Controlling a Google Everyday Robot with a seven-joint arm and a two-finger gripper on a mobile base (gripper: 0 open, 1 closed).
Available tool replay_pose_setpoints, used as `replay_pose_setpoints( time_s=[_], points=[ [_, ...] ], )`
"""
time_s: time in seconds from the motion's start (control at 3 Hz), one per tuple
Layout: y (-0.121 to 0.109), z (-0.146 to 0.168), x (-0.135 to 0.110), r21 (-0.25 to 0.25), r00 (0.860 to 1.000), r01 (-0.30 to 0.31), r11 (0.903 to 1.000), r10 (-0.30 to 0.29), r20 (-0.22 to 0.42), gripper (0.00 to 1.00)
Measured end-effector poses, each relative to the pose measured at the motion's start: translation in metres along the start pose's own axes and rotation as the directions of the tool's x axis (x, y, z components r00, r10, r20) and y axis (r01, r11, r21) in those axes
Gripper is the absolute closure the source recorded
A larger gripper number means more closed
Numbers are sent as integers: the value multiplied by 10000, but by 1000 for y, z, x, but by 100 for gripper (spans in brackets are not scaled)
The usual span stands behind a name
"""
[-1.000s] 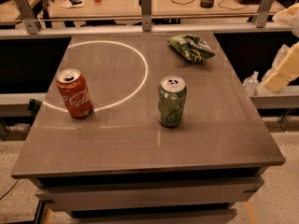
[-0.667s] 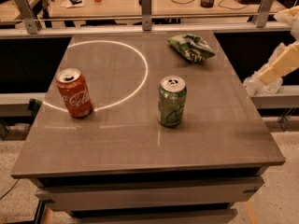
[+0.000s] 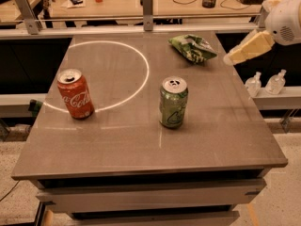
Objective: Pick green jalapeno chip bag
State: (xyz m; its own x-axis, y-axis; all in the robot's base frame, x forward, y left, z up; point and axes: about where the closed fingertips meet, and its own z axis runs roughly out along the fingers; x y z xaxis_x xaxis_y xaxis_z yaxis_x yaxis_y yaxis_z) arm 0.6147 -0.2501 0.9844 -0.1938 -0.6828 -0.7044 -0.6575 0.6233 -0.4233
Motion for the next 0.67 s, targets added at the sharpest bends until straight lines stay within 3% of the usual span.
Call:
replay_pose_setpoints(
  time_s=[0.33, 0.67],
  points=[
    [-4, 29, -24, -11, 9893, -1364, 9907, 1362, 527, 0],
    [-4, 29, -24, -12, 9893, -1363, 9907, 1361, 528, 0]
  ],
)
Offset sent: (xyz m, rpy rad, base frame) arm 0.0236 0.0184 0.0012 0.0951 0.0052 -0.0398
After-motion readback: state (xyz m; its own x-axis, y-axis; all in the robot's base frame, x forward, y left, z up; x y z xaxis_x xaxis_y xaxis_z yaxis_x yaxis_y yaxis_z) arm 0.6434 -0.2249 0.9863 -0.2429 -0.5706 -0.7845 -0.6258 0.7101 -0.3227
